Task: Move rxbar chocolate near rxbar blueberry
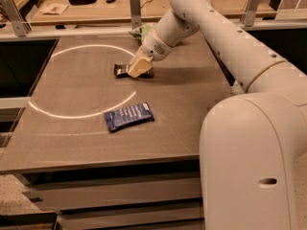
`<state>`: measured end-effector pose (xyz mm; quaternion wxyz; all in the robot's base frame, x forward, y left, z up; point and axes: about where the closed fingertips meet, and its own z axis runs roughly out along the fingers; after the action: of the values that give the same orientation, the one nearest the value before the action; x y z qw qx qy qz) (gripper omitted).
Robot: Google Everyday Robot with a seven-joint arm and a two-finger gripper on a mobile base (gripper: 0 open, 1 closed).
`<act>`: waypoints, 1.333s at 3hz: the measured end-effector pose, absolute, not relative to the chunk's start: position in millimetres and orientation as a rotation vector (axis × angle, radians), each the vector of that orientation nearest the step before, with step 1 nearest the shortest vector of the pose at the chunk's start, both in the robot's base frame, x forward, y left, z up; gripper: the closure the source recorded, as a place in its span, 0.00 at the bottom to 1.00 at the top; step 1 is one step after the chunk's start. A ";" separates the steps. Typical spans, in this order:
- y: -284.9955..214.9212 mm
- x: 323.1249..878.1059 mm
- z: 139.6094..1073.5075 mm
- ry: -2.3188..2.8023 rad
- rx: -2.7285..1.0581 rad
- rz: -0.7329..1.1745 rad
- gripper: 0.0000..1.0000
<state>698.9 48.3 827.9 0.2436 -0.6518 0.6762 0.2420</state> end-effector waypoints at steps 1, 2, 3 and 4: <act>48.3 698.8 828.4 1.847 -1.781 0.661 1.00; 48.3 698.8 828.5 1.847 -1.781 0.661 1.00; 48.4 696.9 828.9 1.845 -1.781 0.662 1.00; 50.2 681.2 830.4 1.831 -1.792 0.670 1.00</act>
Offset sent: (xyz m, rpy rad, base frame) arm -0.1104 -0.0051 0.0484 0.0550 -0.0646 0.0609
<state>681.2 50.2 830.4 0.2441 -0.6563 0.6704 0.2455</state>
